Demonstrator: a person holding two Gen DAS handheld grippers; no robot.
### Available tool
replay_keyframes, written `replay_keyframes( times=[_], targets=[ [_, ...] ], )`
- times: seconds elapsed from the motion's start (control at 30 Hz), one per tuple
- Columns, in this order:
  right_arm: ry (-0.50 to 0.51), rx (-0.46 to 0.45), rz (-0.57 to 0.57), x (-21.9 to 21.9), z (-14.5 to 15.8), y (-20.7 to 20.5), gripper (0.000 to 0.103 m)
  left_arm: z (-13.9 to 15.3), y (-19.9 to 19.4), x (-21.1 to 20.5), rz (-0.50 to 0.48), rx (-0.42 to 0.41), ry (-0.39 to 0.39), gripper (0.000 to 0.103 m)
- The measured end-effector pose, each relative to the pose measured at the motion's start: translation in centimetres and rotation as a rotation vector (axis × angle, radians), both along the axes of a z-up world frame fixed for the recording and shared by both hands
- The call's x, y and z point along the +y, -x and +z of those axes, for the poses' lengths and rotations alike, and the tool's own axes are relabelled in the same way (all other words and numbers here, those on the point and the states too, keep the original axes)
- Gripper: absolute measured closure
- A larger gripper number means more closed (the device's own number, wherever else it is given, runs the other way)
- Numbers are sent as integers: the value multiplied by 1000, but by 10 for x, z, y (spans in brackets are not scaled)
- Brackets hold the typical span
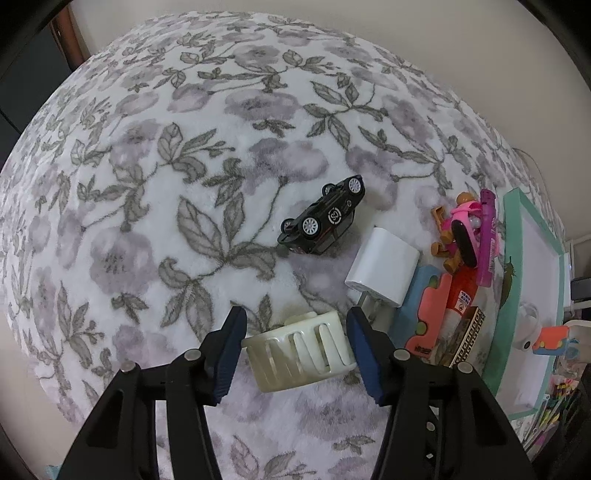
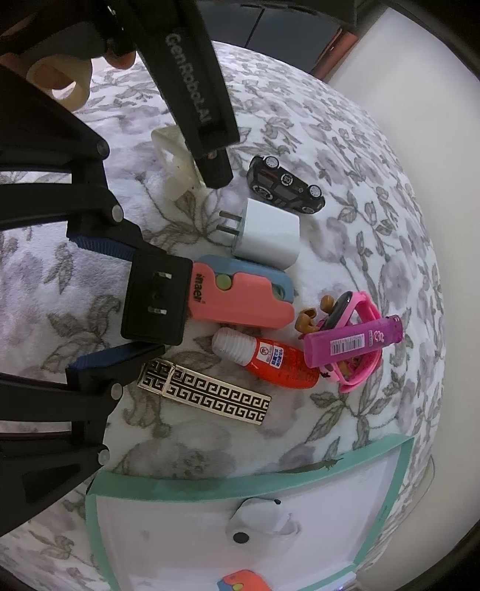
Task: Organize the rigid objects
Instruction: 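Grasp the black charger with the right gripper while the left gripper grasps the cream charger, then carry both chargers into the tray and open both grippers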
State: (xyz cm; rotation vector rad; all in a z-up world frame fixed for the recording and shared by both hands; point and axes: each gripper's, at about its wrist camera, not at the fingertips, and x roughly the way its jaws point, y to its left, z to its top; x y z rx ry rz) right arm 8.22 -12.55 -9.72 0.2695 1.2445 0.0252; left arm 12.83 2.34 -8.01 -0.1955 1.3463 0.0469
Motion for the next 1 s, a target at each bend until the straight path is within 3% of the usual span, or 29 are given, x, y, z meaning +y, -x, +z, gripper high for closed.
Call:
replay_keyframes(
  times=[0.3, 0.57, 0.77, 1.0],
  targets=[
    [-18, -29, -24, -10, 17, 4, 57, 35, 3, 7, 20, -99, 32, 45],
    [-17, -152, -73, -34, 63, 13, 57, 79, 11, 2, 3, -262, 70, 45],
    [68, -236, -154, -68, 96, 25, 57, 102, 20, -14, -40, -346, 122, 45],
    [171, -229, -269, -120, 103, 42, 57, 111, 33, -60, -159, -394, 139, 50]
  ],
)
